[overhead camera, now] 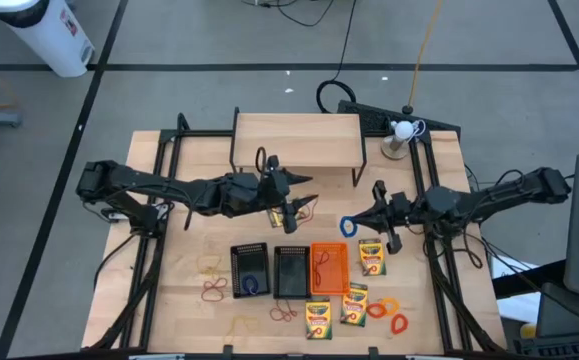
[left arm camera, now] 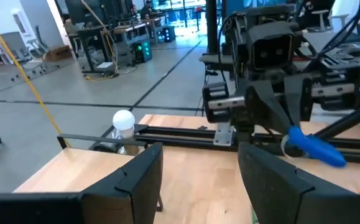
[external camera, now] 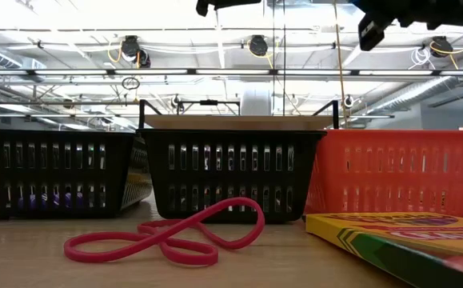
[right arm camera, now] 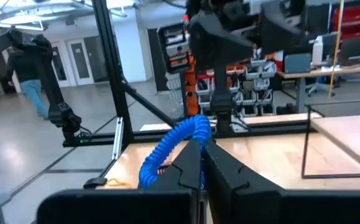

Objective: Pick & Place Office Desk Supplies
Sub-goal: Put the blue spring keychain into the left black bin

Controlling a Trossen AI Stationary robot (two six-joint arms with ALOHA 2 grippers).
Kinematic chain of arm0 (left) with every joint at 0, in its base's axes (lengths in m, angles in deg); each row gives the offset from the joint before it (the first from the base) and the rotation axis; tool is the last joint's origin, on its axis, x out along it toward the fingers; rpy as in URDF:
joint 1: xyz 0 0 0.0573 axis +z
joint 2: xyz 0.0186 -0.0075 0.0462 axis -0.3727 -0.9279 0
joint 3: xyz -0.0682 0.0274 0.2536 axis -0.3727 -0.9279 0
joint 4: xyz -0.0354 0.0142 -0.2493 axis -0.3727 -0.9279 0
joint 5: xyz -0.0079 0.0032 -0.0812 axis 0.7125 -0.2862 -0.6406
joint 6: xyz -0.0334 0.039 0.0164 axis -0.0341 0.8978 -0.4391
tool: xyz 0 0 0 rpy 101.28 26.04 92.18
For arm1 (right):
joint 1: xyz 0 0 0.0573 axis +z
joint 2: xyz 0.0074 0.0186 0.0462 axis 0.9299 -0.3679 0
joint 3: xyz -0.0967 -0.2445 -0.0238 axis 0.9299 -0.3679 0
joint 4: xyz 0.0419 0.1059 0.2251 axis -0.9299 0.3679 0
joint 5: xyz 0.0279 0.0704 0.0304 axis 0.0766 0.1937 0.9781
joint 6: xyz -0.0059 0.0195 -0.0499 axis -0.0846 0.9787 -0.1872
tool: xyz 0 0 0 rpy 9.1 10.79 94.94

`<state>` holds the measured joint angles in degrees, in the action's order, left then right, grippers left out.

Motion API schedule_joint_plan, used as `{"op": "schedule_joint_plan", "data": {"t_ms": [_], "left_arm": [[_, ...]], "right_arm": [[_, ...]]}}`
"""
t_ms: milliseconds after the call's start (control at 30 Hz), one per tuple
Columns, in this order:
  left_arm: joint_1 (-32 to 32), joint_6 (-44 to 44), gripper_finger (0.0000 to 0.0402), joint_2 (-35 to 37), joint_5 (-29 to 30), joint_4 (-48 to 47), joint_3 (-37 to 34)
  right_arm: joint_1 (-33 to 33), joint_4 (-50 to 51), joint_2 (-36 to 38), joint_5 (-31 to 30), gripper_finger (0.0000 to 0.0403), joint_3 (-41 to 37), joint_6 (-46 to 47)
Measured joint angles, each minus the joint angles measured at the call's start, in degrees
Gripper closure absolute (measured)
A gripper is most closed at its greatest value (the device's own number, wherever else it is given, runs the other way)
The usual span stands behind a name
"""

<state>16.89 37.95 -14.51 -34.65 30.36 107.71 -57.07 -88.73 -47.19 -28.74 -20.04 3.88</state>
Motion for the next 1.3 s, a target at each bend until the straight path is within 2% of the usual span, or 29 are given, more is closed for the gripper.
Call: {"op": "schedule_joint_plan", "data": {"t_ms": [267,467,533,800,1200,1300], "left_arm": [[0.0,0.0,0.0190,0.0,-0.2,0.5,0.0],[0.2,-4.6,0.0190,-0.2,-8.6,0.5,0.0],[0.2,-5.6,0.0190,-0.2,-10.4,0.6,0.0],[0.2,-10.3,0.0190,-0.2,-10.6,-0.9,0.0],[0.2,-13.3,0.0190,-1.6,-14.8,0.5,0.0],[0.2,-13.3,0.0190,-2.7,-15.0,2.6,0.0]], "right_arm": [[1.1,-0.8,-7.6,-0.1,0.0403,3.2,-2.1],[1.2,-1.6,-10.8,-2.5,0.0403,5.8,-6.3],[1.1,-1.4,-11.2,-4.9,0.0403,6.0,-7.7],[1.2,-2.1,-11.2,-12.5,0.0403,6.2,-13.3],[2.8,-9.7,-11.2,-12.9,0.0403,6.2,-20.9],[3.4,-9.8,-11.2,-15.5,0.0403,6.2,-22.2]]}}
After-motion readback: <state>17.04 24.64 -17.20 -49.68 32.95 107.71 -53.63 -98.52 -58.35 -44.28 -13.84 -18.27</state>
